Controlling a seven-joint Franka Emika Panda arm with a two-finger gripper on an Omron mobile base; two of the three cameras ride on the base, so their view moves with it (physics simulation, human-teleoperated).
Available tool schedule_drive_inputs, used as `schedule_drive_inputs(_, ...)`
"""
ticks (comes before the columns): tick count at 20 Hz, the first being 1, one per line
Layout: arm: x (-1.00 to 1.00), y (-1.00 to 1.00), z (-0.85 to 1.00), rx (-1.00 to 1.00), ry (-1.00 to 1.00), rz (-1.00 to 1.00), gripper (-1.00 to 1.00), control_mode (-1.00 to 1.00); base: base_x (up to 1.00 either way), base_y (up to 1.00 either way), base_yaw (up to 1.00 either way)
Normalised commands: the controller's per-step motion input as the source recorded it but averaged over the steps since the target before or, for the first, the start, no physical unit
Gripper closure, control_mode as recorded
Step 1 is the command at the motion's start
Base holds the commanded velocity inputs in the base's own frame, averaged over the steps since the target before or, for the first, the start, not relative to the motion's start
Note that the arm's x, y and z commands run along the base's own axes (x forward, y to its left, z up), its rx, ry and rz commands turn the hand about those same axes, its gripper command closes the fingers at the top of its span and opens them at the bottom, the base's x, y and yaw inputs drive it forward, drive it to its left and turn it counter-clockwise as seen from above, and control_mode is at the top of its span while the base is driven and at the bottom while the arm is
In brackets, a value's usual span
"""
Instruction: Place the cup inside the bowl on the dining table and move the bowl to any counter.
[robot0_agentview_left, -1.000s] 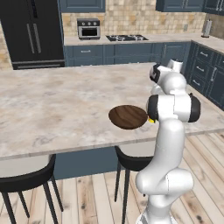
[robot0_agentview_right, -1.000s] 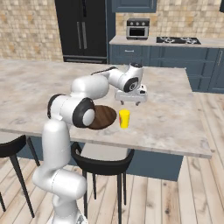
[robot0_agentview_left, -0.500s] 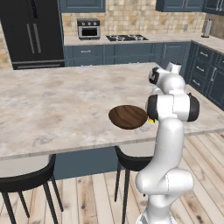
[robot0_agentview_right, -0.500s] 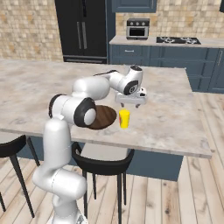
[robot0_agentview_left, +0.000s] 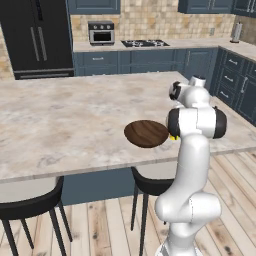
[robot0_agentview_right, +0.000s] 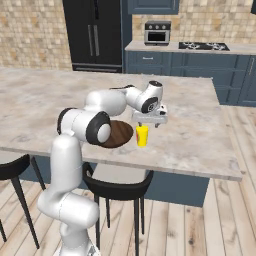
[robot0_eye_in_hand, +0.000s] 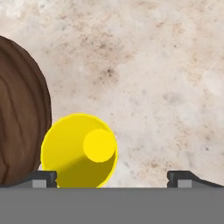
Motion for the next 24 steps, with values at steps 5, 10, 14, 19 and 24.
schedule_drive_inputs(5,0.01,0.0,-0.23,0.0,0.0,0.0,-1.0,-1.0,0.0,0.0,0.0)
schedule_drive_inputs(10,0.04,0.0,-0.18,0.0,0.0,0.0,-1.0,-1.0,0.0,0.0,0.0)
schedule_drive_inputs(14,0.03,0.0,-0.14,0.0,0.0,0.0,-1.0,-1.0,0.0,0.0,0.0)
schedule_drive_inputs(19,0.01,0.0,-0.14,0.0,0.0,0.0,-1.0,-1.0,0.0,0.0,0.0)
schedule_drive_inputs(24,0.03,0.0,-0.12,0.0,0.0,0.0,-1.0,-1.0,0.0,0.0,0.0)
